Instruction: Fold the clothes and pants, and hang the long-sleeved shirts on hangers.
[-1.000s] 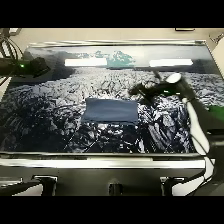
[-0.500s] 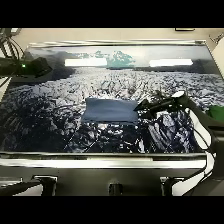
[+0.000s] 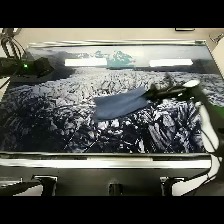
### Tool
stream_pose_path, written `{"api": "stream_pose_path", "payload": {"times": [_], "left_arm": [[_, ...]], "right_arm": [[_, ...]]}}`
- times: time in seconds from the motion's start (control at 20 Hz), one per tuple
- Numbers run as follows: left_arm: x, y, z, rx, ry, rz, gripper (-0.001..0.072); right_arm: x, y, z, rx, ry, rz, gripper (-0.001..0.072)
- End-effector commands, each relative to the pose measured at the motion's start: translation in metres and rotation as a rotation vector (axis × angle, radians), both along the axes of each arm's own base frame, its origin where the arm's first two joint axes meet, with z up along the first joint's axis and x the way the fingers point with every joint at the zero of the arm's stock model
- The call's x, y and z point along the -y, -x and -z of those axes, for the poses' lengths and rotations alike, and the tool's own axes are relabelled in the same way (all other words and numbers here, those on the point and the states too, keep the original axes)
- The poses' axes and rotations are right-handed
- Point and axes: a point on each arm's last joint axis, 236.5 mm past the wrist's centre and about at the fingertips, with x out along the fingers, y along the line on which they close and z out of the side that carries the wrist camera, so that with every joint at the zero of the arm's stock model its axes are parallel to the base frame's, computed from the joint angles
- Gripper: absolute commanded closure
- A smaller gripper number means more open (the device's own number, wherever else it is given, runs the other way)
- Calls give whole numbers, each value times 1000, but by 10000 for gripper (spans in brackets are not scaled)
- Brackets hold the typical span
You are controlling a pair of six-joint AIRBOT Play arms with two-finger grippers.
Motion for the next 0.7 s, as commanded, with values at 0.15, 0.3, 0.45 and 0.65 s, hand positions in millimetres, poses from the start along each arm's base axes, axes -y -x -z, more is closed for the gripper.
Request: {"api": "stream_pose_path", "payload": {"times": [0.15, 0.3, 0.45, 0.65], "left_arm": [[0, 0, 0, 3, -2, 3, 689], [4, 1, 0, 3, -6, 14, 689], [5, 5, 4, -12, -23, 38, 690], [7, 13, 10, -48, -29, 56, 689]], "right_arm": [[184, -5, -122, 138, 211, 330, 681], [274, 17, -156, 150, 272, 548, 681], [357, 50, -179, 161, 322, 741, 681], [447, 98, -187, 145, 341, 1011, 681]]}}
